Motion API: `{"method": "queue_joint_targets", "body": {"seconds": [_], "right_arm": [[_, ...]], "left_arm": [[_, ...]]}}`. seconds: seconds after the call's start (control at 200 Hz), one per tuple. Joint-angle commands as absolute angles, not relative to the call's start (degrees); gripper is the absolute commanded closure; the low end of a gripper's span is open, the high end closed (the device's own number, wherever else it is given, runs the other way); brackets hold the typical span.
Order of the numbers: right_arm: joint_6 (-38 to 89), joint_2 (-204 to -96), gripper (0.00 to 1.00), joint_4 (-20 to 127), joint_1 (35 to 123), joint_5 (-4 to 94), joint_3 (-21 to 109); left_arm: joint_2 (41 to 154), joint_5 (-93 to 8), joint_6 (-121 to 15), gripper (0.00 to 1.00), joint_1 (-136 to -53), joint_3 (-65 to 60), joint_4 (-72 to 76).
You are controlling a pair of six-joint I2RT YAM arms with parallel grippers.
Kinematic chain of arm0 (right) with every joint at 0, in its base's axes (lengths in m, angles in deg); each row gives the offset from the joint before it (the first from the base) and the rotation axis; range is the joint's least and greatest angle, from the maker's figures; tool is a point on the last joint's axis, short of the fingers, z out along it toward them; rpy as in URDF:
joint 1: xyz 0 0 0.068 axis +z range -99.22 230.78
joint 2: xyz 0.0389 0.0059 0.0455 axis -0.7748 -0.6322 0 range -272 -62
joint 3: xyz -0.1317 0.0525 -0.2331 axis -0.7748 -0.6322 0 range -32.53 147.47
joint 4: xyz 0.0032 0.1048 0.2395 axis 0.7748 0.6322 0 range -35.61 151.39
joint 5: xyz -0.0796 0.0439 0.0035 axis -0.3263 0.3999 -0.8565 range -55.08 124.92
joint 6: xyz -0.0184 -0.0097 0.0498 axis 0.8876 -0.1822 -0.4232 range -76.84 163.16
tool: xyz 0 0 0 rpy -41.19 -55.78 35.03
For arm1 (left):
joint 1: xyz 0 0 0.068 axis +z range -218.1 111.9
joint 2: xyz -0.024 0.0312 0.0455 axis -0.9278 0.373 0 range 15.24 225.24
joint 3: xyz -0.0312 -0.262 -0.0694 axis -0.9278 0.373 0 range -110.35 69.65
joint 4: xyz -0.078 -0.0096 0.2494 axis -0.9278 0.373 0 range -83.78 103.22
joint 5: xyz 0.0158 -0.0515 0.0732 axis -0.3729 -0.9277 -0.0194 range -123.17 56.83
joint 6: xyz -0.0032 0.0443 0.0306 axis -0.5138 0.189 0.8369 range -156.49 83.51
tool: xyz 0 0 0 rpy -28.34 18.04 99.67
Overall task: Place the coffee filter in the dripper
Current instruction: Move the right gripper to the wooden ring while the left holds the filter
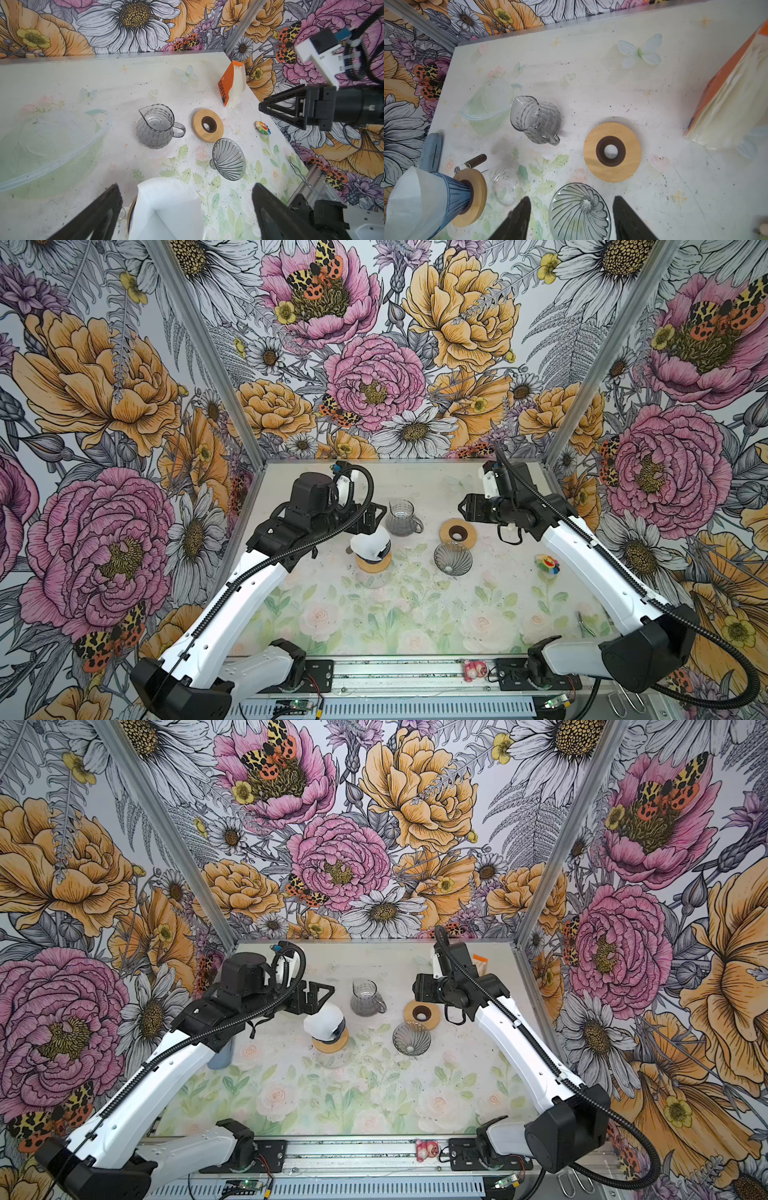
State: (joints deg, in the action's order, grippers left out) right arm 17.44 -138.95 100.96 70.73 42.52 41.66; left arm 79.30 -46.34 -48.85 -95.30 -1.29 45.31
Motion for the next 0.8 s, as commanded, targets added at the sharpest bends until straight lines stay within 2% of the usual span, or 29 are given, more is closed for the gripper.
{"method": "queue_joint_targets", "body": {"seconds": [0.0, 0.445, 0.791], "right_arm": [[16.5, -139.4, 0.36, 100.3, 68.8, 46.6, 39.5], [19.2, -147.5, 0.4, 98.9, 67.6, 53.5, 39.9], [16.8, -146.9, 0.4, 99.0, 65.0, 49.4, 34.5]], "left_arm": [[79.9, -46.8, -47.6, 0.01, -96.1, -3.2, 42.7], [83.4, -46.9, -47.9, 0.01, -97.2, -3.9, 40.8], [84.5, -47.0, -47.7, 0.01, -97.2, -3.6, 40.7]]}}
